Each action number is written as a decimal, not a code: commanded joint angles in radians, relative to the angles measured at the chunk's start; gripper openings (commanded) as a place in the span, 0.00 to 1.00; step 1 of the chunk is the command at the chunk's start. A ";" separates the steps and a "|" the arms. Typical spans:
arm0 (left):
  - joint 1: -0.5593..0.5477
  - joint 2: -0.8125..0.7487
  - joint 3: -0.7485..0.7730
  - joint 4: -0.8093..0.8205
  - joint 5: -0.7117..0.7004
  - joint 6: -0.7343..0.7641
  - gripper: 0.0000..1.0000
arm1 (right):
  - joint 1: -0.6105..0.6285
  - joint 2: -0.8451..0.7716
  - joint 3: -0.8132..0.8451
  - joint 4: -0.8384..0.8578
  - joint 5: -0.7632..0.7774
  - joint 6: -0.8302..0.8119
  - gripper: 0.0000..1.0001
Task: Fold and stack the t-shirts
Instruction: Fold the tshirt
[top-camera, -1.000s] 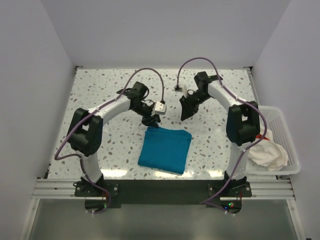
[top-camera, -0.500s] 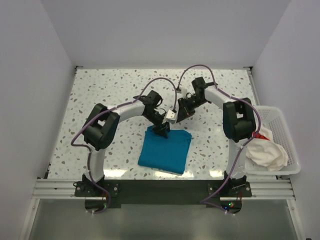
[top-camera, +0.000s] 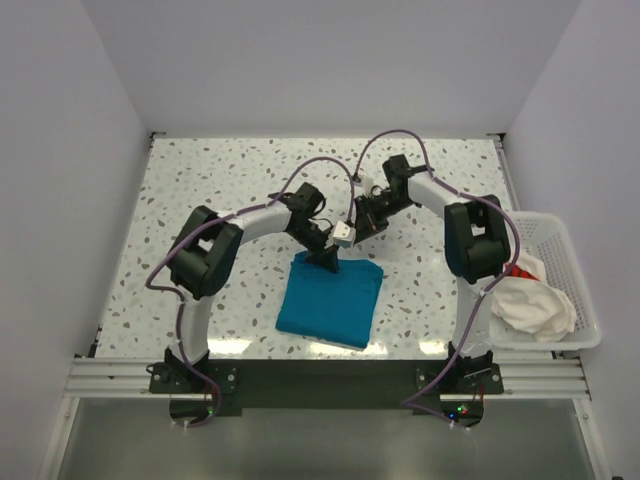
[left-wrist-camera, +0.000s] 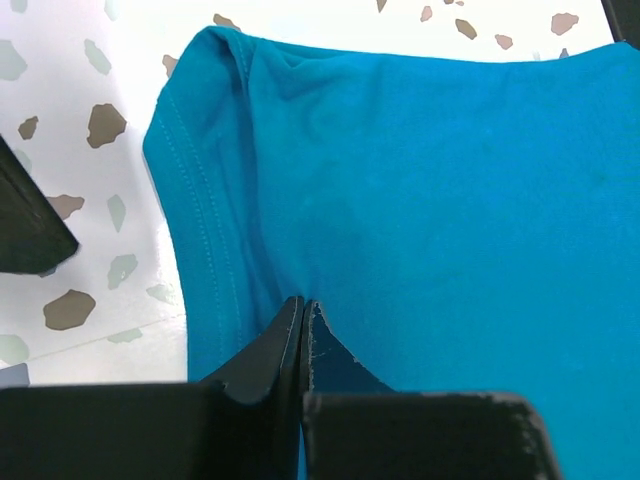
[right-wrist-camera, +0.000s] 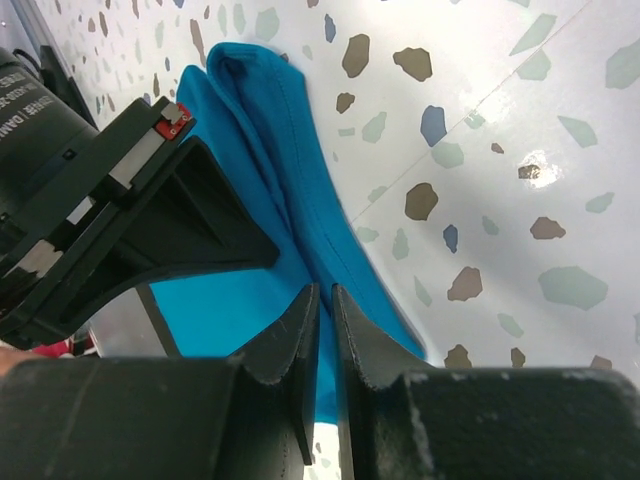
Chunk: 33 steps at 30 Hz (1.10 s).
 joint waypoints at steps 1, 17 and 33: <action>-0.008 -0.070 -0.003 0.057 0.024 0.002 0.00 | 0.018 0.034 0.025 0.026 -0.058 0.011 0.13; -0.068 -0.380 -0.296 0.349 -0.138 -0.030 0.00 | 0.143 0.150 0.081 -0.069 -0.146 -0.046 0.13; -0.068 -0.465 -0.340 0.496 -0.184 0.031 0.00 | 0.158 0.328 0.129 -0.159 -0.142 -0.145 0.13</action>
